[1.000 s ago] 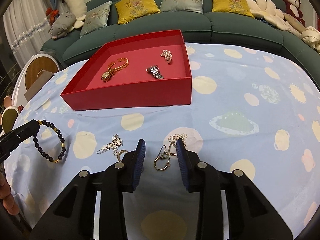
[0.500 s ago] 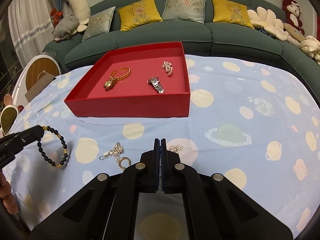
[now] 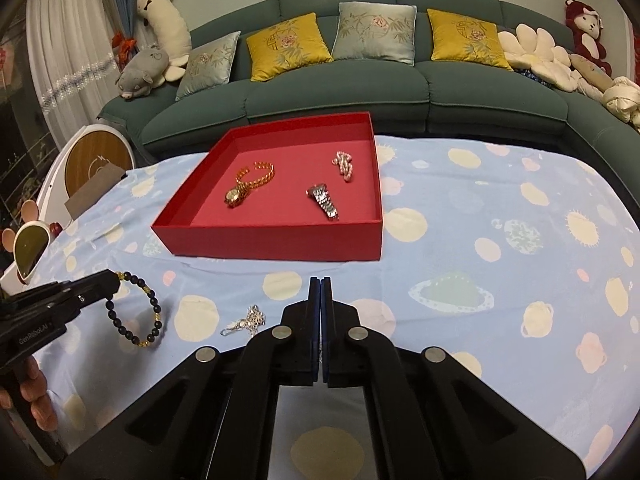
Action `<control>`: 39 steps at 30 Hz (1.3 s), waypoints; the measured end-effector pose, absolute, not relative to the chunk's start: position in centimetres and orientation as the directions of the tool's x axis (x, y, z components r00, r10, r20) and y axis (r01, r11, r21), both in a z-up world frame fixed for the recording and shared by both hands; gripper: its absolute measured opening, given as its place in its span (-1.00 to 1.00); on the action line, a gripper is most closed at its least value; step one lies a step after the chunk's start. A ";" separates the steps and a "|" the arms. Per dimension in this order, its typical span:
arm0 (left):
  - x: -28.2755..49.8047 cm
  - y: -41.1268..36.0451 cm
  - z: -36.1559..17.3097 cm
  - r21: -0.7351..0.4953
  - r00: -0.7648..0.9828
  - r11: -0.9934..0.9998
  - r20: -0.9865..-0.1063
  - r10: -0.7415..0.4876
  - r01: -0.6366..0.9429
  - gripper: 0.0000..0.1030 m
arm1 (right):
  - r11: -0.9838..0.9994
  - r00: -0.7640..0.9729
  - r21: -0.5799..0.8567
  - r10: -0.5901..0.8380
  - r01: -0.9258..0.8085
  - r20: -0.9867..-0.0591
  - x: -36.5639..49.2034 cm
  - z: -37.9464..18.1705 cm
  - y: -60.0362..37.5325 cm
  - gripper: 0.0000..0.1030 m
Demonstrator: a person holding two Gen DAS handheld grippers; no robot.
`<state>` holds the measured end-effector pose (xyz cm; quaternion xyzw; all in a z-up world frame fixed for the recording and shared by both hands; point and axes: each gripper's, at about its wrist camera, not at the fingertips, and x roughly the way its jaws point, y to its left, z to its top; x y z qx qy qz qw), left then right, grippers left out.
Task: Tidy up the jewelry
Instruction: 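Close the right tool on the gold earrings and chain, then carry the beaded bracelet and earrings into the red box and open both tools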
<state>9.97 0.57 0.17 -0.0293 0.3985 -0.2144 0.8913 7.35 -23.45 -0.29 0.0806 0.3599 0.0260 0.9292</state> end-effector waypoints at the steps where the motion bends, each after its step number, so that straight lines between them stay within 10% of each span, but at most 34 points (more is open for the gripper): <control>1: 10.0 0.6 0.3 -0.223 0.592 0.906 -0.696 -0.407 0.360 -0.90 | 0.984 0.748 0.176 0.111 0.007 -0.654 7.2 0.3 -23.6 -1.00; 6: 10.1 0.8 0.3 -0.224 0.595 0.908 -0.695 -0.403 0.354 -0.90 | 0.983 0.740 0.184 0.119 0.006 -0.662 7.3 1.3 -24.4 -0.93; 9: 10.0 0.6 0.0 -0.218 0.589 0.908 -0.702 -0.401 0.358 -0.90 | 0.976 0.700 0.209 0.110 0.057 -0.706 7.6 -1.1 -25.1 -0.14; 19: 9.8 -0.1 -0.2 -0.218 0.575 0.901 -0.708 -0.410 0.374 -0.90 | 0.987 0.608 0.147 0.075 0.069 -0.791 9.8 -6.4 -23.6 -0.40; 23: 9.8 0.3 -0.2 -0.223 0.575 0.902 -0.708 -0.411 0.370 -0.90 | 0.986 0.613 0.140 0.057 0.087 -0.788 10.2 -6.4 -23.9 -0.91; 39: 9.7 0.4 4.9 -0.238 0.616 0.873 -0.631 -0.472 0.426 -0.90 | 0.965 0.819 0.261 0.168 -0.023 -0.548 7.1 6.9 -24.6 -0.91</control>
